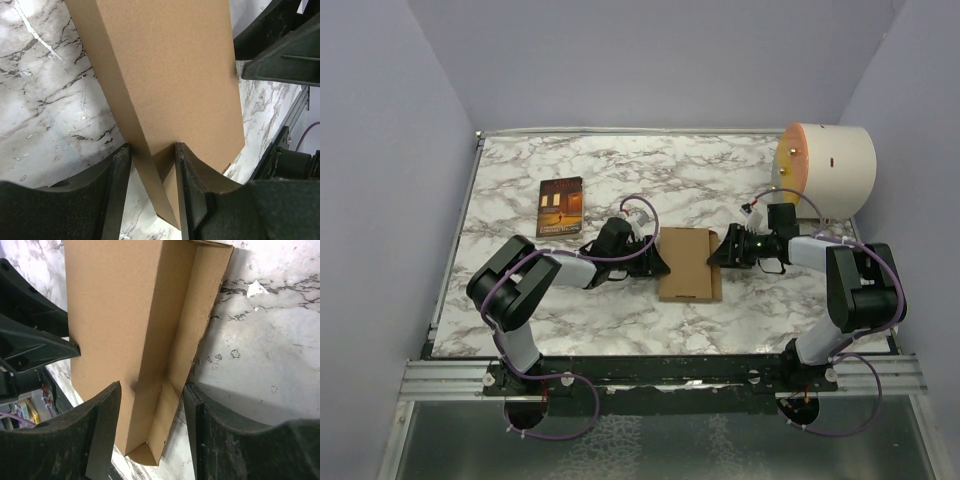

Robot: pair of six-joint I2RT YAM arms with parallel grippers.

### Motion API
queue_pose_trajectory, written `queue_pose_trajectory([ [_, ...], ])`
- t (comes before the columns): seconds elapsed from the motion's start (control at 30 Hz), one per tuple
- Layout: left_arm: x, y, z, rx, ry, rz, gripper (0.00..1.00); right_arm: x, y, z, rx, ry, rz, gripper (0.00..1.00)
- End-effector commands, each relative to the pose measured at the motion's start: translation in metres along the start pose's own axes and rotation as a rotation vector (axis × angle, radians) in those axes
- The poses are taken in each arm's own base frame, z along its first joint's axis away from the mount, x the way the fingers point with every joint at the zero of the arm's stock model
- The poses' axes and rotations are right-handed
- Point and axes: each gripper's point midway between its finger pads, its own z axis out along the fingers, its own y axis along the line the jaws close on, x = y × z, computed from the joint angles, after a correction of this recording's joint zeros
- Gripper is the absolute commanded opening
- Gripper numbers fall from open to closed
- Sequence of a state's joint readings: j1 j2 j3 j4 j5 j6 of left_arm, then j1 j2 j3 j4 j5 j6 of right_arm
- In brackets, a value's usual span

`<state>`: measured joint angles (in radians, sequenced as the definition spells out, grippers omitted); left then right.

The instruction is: Fold the paper box

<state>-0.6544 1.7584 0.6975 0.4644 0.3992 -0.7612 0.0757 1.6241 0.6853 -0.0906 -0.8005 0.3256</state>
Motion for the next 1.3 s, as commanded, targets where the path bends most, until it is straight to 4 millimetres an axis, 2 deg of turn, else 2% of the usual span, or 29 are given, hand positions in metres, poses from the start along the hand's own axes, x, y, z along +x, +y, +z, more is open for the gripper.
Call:
queue_pose_trajectory([
  [0.0, 0.056, 0.051, 0.000, -0.193, 0.161, -0.027, 0.41, -0.004, -0.001, 0.005, 0.028, -0.002, -0.049, 0.50],
  [0.17, 0.056, 0.049, 0.003, -0.190, 0.165, -0.020, 0.41, -0.003, 0.005, 0.006, 0.007, 0.004, -0.061, 0.43],
  [0.73, 0.056, 0.043, 0.011, -0.182, 0.176, -0.007, 0.41, -0.001, 0.029, 0.005, -0.078, 0.010, -0.099, 0.42],
  [0.97, 0.056, 0.039, 0.014, -0.181, 0.180, -0.001, 0.41, -0.002, 0.033, 0.005, -0.077, 0.006, -0.119, 0.42],
  [1.27, 0.052, 0.028, 0.020, -0.178, 0.182, 0.017, 0.41, -0.004, 0.029, 0.010, 0.006, 0.006, -0.188, 0.44],
])
